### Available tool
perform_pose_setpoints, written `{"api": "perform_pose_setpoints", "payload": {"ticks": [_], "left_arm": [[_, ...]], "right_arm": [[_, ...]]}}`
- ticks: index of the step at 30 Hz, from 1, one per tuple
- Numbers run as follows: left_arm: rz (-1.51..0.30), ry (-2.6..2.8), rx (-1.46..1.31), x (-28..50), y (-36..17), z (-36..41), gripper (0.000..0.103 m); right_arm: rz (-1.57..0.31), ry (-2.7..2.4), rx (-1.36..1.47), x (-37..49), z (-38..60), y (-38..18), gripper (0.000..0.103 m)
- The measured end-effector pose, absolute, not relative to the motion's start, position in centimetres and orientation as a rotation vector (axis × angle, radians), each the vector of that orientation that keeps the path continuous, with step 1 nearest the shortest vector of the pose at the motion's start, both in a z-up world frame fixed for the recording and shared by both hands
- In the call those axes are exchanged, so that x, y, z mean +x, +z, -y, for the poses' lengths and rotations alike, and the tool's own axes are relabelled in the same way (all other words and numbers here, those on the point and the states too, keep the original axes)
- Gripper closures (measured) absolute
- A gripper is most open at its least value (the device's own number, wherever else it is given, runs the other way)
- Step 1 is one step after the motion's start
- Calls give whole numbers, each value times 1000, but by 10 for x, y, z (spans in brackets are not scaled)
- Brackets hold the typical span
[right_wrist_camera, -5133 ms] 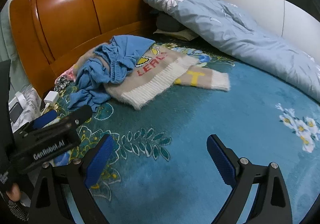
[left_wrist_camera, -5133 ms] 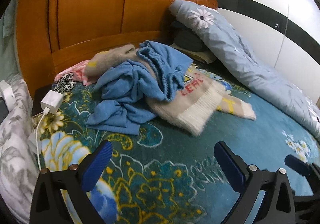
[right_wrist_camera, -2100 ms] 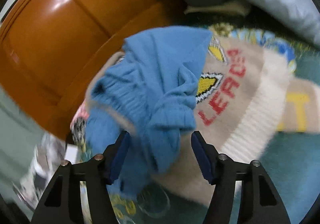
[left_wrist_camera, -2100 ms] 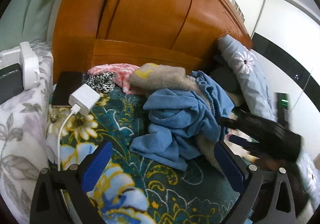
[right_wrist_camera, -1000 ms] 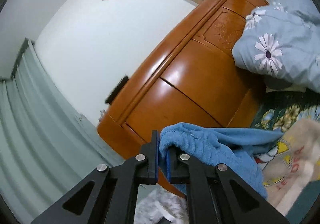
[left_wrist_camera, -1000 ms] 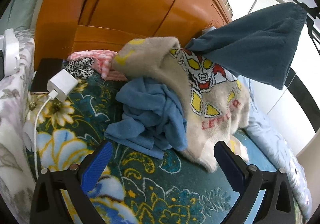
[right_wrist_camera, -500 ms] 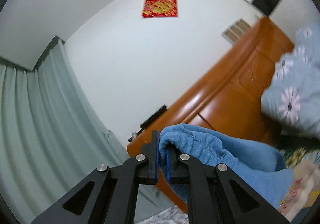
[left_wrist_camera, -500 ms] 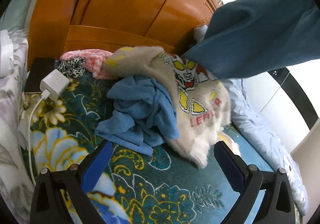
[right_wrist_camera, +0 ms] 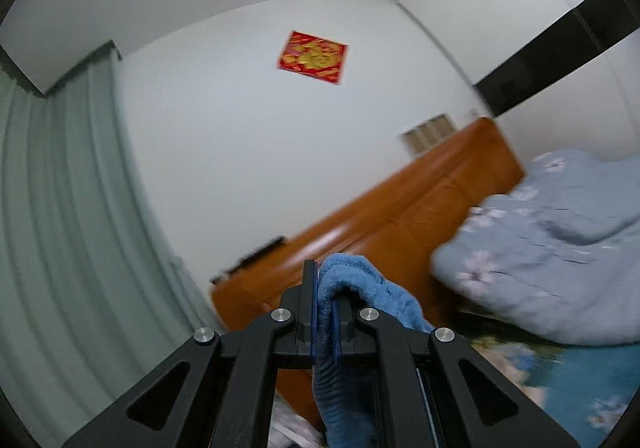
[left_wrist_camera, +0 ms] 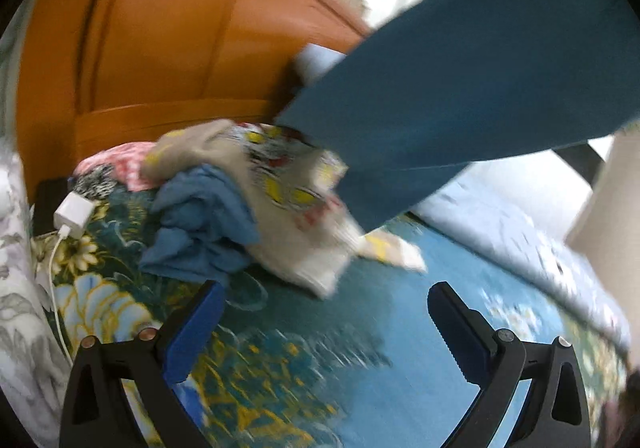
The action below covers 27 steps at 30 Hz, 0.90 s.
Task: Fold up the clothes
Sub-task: 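Lift the sweatpants with the right gripper and lay them on open blanket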
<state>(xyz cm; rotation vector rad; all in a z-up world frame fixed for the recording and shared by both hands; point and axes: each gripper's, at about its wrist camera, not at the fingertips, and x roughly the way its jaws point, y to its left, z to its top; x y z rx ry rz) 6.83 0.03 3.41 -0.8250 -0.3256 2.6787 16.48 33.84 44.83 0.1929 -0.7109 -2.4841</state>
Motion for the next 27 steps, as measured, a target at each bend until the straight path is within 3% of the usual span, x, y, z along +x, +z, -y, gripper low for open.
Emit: {"api": "perform_pose_setpoints", "payload": {"ticks": [7,11,17,23,27], "left_arm": [[226,2567,-811,116,60,-53,0],[148,2528,-770,138,74,-87,0],[102,2479,-775,157,82,-128,0],[105,2477,-825,163,77,-124,0],[117,2506,-852,163,75,-109,0]], "right_arm": [[801,-2627,252,254,-420,415,97],[880,-2757,110,338,-492,420,97],[699,-2977,4,415,-507,460,97],[573,-2963,340,338,-473,405,97],[670,-2817,611,253,-460,325,97]]}}
